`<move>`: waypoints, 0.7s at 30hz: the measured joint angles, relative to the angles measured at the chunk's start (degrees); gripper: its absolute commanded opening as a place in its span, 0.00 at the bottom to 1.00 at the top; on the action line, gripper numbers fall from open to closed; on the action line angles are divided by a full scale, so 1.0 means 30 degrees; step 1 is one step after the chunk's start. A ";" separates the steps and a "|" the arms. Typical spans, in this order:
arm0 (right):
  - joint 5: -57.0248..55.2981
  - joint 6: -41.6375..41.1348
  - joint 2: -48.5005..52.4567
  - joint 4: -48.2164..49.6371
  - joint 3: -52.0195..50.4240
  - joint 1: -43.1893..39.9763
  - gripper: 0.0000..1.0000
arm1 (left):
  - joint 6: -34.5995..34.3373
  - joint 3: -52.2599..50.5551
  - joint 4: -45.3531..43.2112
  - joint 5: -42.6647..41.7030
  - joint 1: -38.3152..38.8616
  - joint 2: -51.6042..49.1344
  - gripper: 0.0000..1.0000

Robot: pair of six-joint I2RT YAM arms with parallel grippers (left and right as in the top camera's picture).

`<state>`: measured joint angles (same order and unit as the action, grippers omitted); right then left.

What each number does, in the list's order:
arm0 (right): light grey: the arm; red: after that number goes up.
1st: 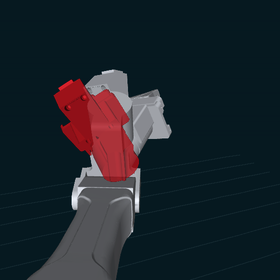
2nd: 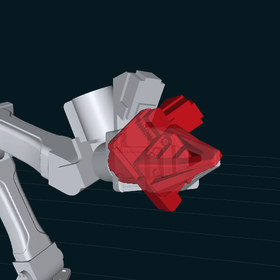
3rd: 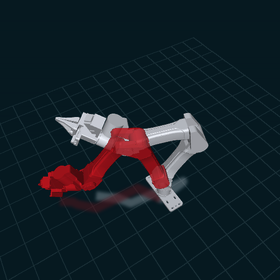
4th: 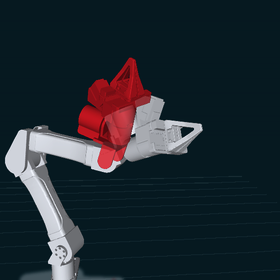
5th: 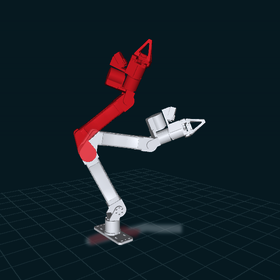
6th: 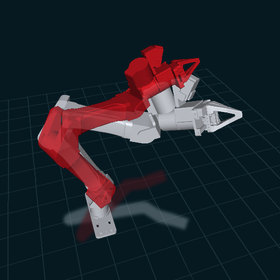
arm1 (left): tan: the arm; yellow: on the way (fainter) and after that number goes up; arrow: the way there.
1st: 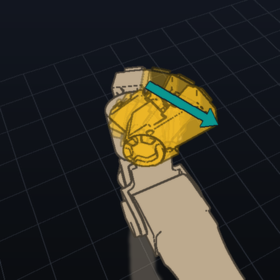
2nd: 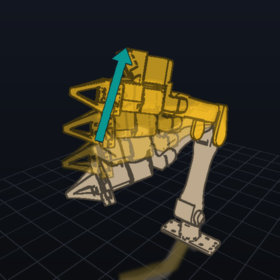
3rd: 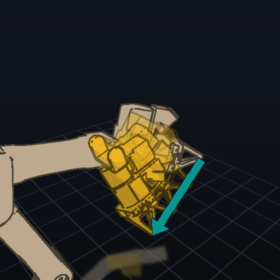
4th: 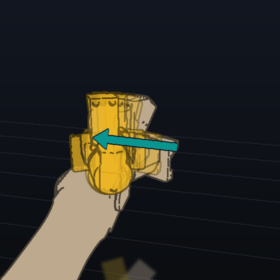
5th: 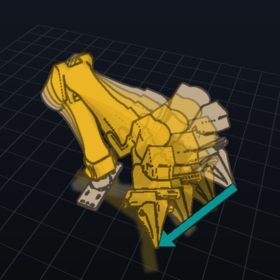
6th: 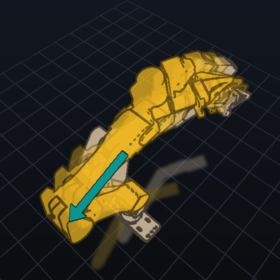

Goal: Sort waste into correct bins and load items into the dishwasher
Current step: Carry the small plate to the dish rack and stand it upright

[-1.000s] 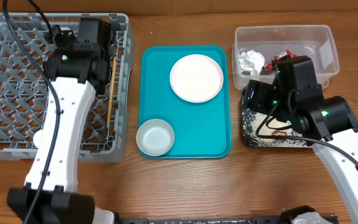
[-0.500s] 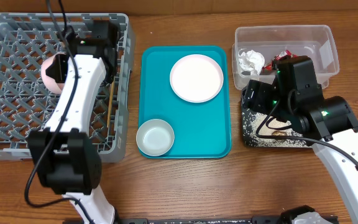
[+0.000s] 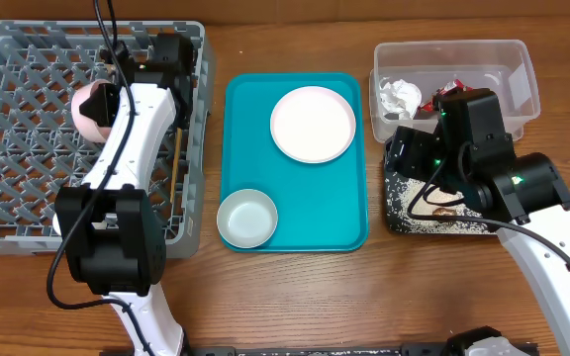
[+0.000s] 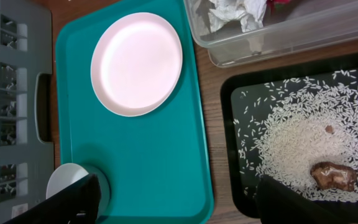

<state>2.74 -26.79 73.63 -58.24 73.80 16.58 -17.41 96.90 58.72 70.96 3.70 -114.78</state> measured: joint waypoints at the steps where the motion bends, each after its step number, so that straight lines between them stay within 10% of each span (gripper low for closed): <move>1: 0.0000 0.0007 0.0000 0.0015 0.0000 0.0000 0.81 | 0.0066 0.0000 -0.0328 -0.0240 0.0000 0.0000 0.04; 21: 0.0000 0.0007 0.0000 0.0029 0.0000 0.0000 0.81 | 0.1887 0.0000 -0.1231 0.0299 0.0022 -0.1013 0.04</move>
<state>2.74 -26.76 73.63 -58.15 73.80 16.58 -11.75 96.90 55.02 71.85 3.77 -117.82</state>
